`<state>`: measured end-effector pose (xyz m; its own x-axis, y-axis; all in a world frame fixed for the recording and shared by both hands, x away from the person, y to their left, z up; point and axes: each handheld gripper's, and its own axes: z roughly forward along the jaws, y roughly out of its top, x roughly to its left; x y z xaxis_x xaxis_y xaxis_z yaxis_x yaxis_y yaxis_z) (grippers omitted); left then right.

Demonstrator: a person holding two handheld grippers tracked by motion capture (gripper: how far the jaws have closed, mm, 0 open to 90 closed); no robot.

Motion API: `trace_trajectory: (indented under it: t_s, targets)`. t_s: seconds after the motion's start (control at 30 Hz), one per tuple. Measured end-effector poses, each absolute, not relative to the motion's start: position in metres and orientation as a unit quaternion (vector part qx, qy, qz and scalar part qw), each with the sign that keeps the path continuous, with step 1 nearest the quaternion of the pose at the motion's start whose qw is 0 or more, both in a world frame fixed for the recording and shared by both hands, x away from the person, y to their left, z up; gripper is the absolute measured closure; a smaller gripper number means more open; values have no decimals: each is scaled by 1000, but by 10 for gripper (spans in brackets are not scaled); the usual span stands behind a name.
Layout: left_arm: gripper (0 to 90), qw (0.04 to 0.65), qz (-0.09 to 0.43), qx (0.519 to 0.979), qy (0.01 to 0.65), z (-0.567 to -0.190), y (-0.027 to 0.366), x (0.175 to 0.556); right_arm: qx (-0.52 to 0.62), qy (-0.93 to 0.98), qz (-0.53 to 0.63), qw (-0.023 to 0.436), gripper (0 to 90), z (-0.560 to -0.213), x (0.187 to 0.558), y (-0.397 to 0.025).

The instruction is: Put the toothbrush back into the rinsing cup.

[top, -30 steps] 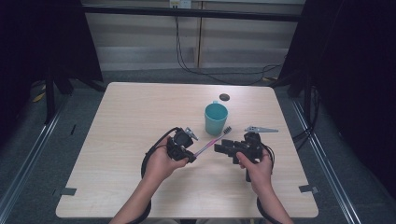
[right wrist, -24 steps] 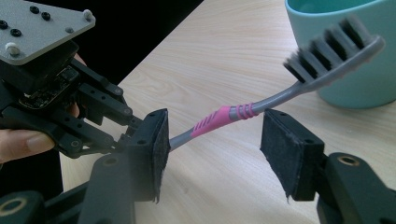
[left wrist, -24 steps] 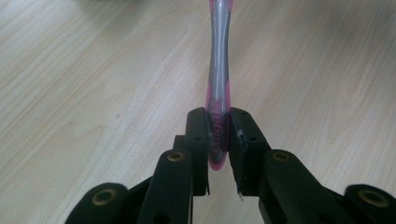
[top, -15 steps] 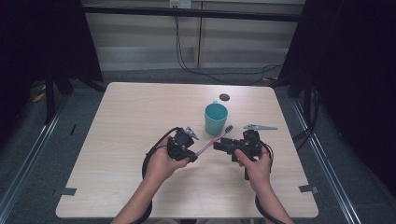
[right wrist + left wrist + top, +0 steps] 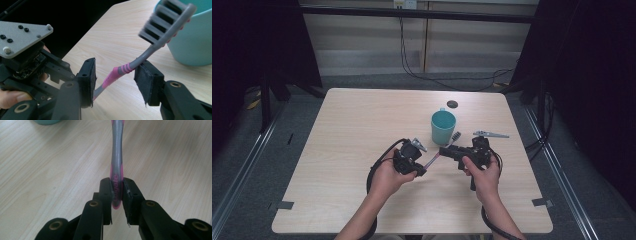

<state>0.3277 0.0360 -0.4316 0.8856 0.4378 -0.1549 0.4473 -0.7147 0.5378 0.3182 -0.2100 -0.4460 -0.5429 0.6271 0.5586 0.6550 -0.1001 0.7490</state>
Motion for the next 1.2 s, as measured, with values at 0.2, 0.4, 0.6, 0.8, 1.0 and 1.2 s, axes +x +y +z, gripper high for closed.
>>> trace_trajectory:
  t_s: [0.2, 0.4, 0.6, 0.8, 1.0, 1.2]
  targets:
    - [788, 294, -6, 926, 236, -433, 37, 327, -481, -667, -569, 18, 583, -445, 320, -209]
    - [787, 300, -8, 924, 236, -433, 36, 326, -490, -655, -574, 23, 639, -445, 322, -208]
    - [787, 303, -10, 925, 230, -433, 35, 326, -496, -645, -581, 27, 708, -444, 323, -210]
    - [785, 303, -8, 925, 229, -435, 32, 325, -498, -638, -586, 36, 730, -446, 323, -211]
    - [778, 317, -17, 922, 221, -440, 28, 323, -489, -613, -617, 69, 828, -444, 322, -210]
    - [750, 327, -24, 922, 205, -439, 20, 318, -485, -611, -622, 67, 835, -439, 323, -210]
